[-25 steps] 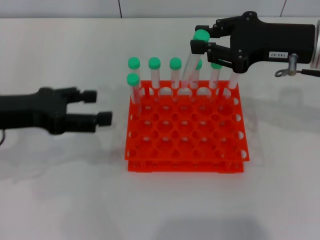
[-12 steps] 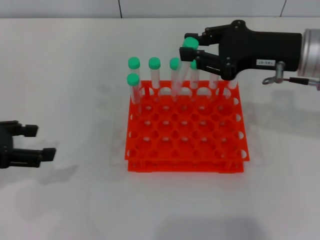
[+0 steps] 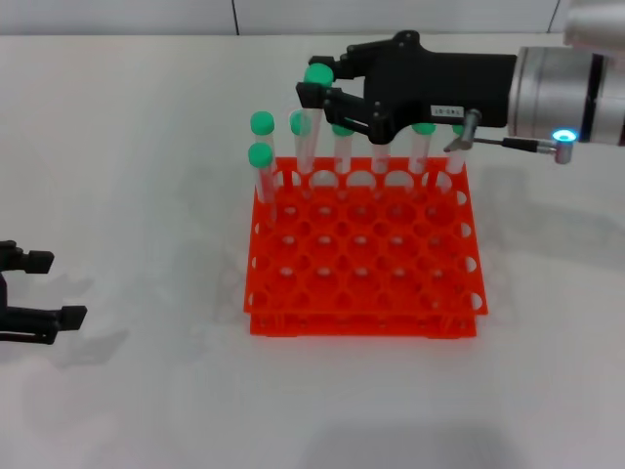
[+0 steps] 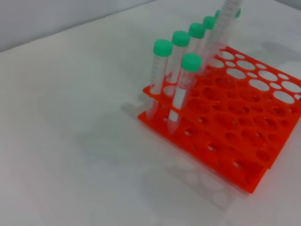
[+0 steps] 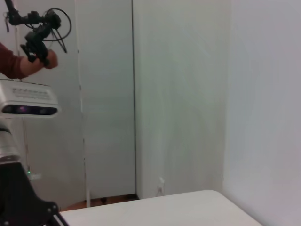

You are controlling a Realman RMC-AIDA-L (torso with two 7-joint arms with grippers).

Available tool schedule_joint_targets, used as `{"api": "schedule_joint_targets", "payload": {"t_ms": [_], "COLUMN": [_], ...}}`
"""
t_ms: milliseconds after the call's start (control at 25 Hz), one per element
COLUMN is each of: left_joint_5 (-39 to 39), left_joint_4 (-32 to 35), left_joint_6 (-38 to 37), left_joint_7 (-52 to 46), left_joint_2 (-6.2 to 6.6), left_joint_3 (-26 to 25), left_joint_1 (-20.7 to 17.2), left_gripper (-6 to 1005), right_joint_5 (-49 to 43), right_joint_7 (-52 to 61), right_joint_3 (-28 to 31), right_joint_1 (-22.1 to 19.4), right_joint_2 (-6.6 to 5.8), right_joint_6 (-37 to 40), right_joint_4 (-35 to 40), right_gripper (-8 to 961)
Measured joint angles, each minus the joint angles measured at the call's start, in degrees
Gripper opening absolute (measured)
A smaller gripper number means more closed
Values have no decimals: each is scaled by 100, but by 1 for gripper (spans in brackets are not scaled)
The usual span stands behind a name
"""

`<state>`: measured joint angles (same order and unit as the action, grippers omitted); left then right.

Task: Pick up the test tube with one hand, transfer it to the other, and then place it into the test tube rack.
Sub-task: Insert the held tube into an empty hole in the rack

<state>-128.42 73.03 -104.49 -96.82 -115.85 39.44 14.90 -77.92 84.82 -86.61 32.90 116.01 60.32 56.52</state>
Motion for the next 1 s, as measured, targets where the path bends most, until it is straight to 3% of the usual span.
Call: {"api": "schedule_joint_targets", "payload": {"t_ms": [1000], "left_joint_5": [-29], "left_joint_4": [-266], "left_joint_6": [16], "left_joint_7": [276], "left_joint_2": [20], "left_joint_3": [29], "left_joint_1": [181], "left_gripper": [886], "right_joint_5": [23], "right_joint_7": [208], "right_joint_3": [-377], "right_joint_1": [296], "right_joint_2": [0], "right_joint_6": [-425], "right_joint_4": [-373], "right_gripper": [276]}}
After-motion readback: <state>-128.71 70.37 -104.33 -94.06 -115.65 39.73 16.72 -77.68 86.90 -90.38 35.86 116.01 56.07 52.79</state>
